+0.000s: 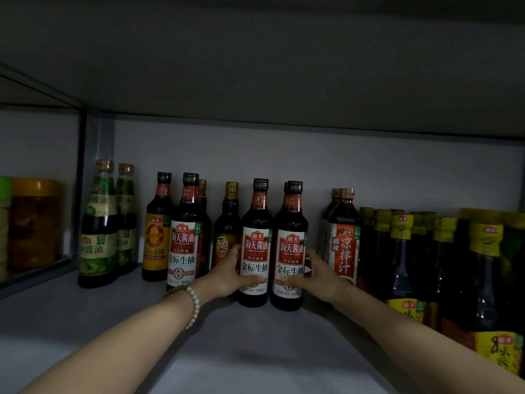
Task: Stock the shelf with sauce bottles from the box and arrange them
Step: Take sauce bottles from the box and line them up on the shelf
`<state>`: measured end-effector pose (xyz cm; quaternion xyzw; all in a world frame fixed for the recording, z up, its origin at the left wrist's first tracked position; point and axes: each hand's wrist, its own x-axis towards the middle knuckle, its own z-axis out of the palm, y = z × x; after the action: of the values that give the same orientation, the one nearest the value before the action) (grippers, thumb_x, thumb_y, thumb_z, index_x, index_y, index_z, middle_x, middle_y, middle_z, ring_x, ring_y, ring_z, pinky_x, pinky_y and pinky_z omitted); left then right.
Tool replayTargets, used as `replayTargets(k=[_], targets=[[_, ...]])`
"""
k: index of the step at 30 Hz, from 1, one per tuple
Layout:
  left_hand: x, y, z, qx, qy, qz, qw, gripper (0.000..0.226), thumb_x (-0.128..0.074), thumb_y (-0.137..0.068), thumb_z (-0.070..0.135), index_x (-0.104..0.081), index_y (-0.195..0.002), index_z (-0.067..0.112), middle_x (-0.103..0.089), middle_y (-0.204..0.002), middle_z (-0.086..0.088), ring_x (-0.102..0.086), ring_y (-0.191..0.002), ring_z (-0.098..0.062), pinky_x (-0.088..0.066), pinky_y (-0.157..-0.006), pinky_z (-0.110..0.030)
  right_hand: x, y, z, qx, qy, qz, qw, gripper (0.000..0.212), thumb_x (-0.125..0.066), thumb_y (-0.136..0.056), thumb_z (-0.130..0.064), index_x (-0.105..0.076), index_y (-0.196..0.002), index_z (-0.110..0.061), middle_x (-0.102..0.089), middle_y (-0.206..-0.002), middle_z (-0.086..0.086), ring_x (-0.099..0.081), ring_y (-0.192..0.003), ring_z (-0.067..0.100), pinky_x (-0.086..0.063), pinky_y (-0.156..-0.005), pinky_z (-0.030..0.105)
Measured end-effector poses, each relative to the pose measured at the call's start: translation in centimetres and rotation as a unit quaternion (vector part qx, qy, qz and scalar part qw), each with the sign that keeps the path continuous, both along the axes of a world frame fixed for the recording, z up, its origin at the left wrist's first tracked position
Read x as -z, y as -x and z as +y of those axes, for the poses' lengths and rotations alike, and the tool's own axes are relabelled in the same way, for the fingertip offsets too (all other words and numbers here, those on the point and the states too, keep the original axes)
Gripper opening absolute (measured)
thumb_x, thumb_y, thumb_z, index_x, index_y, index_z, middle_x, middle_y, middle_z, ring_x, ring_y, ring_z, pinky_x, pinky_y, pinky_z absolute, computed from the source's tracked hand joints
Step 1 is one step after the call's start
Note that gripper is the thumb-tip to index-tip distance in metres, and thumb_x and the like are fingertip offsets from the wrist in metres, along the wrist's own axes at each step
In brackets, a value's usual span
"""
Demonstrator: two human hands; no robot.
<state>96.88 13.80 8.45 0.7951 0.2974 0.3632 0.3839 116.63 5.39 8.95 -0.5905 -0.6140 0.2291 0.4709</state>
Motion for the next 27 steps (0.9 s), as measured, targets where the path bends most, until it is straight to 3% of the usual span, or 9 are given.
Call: replayTargets(k=[6, 10, 15, 27], targets=[[0.0, 0.1, 0.0, -0.004, 0.002, 0.006, 1.0, 0.088, -0.076, -0.075, 0.016, -0.02, -0.143, 0.019, -0.045, -0.138, 0.002, -0.04, -0.13, -0.015, -0.035, -0.108, -0.035, 0.0, 0.2, -0.1, 0.01, -0.006, -0.009, 1.0, 0.077, -0.076, -0.079, -0.017, -0.029, -0.141, -0.017, -0.049, -0.138, 0.001, -0.045, -0.128, 0.016, -0.039, -0.103, 0.031], [0.1, 0.2, -0.1, 0.0, 0.007, 0.007, 1.0, 0.089, -0.076, -0.076, 0.016, -0.019, -0.144, 0.019, -0.045, -0.138, 0.002, -0.04, -0.13, -0.014, -0.036, -0.106, -0.031, -0.1, 0.3, -0.1, 0.008, 0.0, -0.016, 1.0, 0.075, -0.076, -0.078, -0.019, -0.031, -0.139, -0.017, -0.051, -0.12, -0.009, -0.045, -0.12, 0.009, -0.039, -0.099, 0.027], [0.1, 0.3, -0.2, 0.001, 0.013, 0.007, 1.0, 0.089, -0.075, -0.076, 0.015, -0.018, -0.145, 0.019, -0.045, -0.139, 0.002, -0.041, -0.129, -0.013, -0.037, -0.105, -0.03, 0.0, 0.3, 0.0, 0.021, -0.001, -0.021, 1.0, 0.076, -0.076, -0.078, -0.019, -0.031, -0.139, -0.018, -0.051, -0.134, -0.001, -0.045, -0.129, 0.018, -0.04, -0.106, 0.036], [-0.5, 1.4, -2.0, -0.009, -0.006, 0.066, 0.998, 0.085, -0.073, -0.078, 0.027, -0.02, -0.144, 0.019, -0.041, -0.139, 0.008, -0.038, -0.131, -0.012, -0.036, -0.102, -0.026, -1.7, 0.5, -1.4, 0.017, 0.039, 0.001, 0.999, 0.085, -0.075, -0.08, -0.023, -0.022, -0.146, -0.015, -0.042, -0.146, 0.003, -0.042, -0.132, 0.02, -0.036, -0.099, 0.027]])
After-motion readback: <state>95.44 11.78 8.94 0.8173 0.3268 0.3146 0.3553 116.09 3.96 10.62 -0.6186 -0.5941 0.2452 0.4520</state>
